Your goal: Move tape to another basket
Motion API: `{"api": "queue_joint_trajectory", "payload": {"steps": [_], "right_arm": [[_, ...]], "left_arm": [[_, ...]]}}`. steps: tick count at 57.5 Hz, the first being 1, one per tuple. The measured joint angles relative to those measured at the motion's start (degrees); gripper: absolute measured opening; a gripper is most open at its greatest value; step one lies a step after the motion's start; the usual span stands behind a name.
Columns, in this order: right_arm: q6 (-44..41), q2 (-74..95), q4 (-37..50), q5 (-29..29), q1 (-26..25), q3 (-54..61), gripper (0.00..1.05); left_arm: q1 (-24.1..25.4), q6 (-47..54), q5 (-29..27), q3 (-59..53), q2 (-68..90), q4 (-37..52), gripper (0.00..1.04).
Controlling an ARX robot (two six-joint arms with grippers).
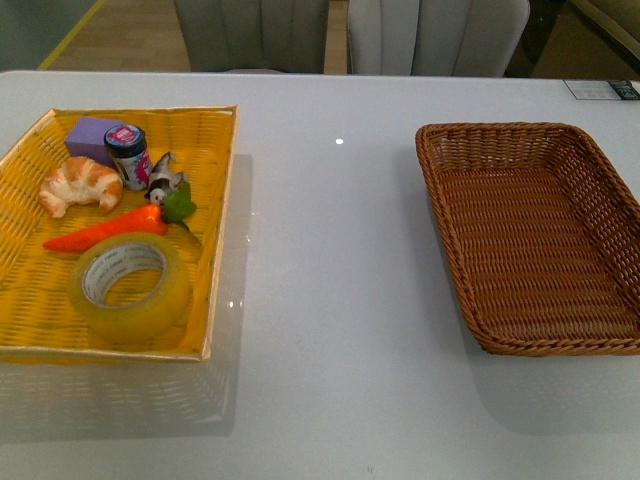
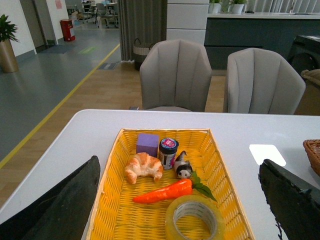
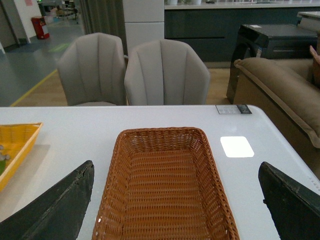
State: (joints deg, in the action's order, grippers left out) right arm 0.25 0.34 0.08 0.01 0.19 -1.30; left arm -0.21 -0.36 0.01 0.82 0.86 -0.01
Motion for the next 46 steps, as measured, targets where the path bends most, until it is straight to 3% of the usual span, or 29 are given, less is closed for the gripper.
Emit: {"api": "queue_joint_trajectory", "payload": {"steps": [42, 43, 46], "right_arm": [[0.0, 0.0, 0.0, 0.0, 0.0, -0.02, 0.96], [0.0, 0.0, 0.0, 0.0, 0.0, 0.0, 0.96], [0.0, 0.0, 0.0, 0.07, 0.0, -0.02, 0.96]], "left_arm": [[0.0, 0.0, 0.0, 0.0, 0.0, 0.0, 0.96], [0.2, 0.13, 0.72, 0.07, 0.2, -0.26, 0.96], [3.58, 2.78, 10.45, 2.89, 3.63, -7.85, 0.96]]}}
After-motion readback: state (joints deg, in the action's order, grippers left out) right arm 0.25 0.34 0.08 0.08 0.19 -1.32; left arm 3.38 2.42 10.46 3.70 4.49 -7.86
